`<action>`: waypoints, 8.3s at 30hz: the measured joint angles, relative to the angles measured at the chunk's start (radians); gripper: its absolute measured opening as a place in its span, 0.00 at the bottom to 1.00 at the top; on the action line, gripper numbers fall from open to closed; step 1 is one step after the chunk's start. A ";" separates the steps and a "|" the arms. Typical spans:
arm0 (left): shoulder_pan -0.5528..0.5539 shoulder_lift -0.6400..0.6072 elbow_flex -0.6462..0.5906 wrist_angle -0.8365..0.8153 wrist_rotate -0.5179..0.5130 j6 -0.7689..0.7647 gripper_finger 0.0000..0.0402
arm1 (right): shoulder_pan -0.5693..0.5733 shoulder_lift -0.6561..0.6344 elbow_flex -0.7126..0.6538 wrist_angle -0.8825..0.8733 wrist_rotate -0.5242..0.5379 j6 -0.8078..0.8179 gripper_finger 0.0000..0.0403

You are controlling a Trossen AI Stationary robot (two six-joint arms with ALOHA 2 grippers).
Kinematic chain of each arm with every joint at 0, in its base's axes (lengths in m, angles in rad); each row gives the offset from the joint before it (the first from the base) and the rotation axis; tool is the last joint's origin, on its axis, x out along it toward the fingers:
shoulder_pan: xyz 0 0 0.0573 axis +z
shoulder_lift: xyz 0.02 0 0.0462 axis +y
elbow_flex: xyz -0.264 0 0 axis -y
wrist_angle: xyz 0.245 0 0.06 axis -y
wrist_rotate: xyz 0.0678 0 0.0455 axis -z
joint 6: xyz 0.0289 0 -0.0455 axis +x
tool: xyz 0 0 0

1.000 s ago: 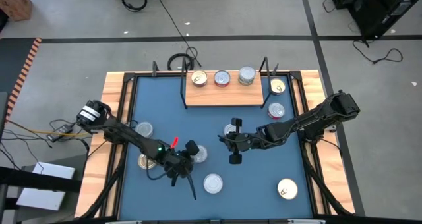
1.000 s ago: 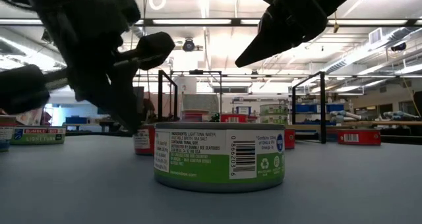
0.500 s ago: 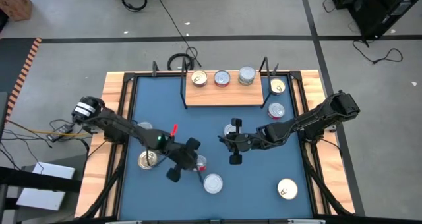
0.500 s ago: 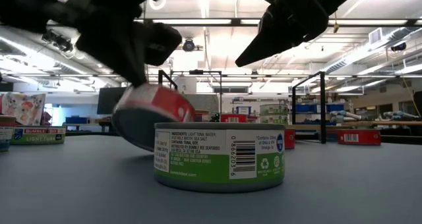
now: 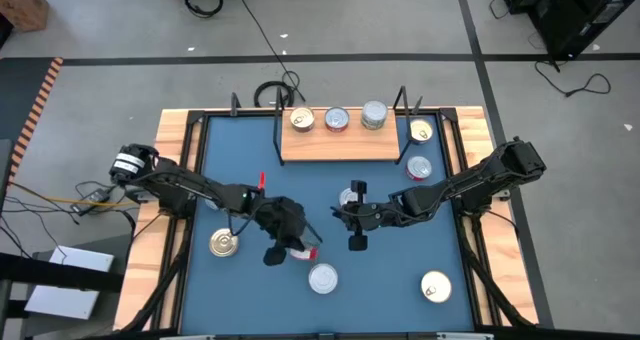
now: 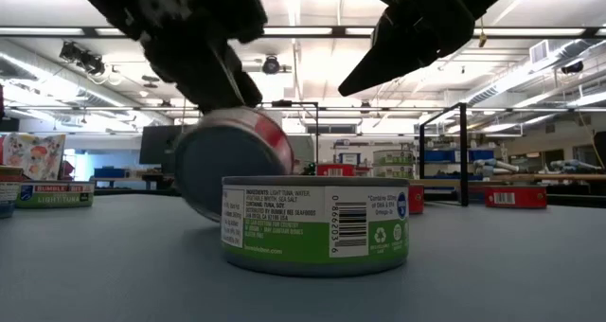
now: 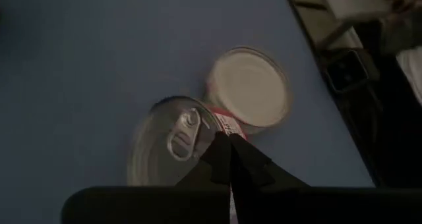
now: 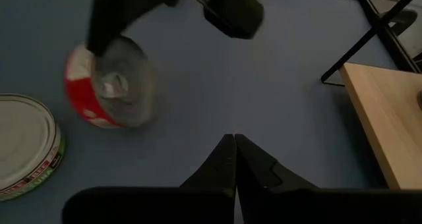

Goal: Stack canned seafood by type on shelf
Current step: Stack the red tuna can on top of the other red tuna can on the shelf

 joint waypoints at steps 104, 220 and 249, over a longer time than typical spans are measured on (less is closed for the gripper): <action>-0.010 -0.281 -0.422 0.453 -0.420 0.167 0.00 | -0.125 0.332 0.315 -0.174 -0.473 0.237 0.01; -0.017 -0.281 -0.422 0.483 -0.346 0.081 0.00 | -0.374 0.302 0.495 -0.481 -0.657 0.359 0.59; -0.017 -0.281 -0.421 0.486 -0.346 0.088 0.00 | -0.198 0.365 0.517 -0.556 -0.266 0.288 0.60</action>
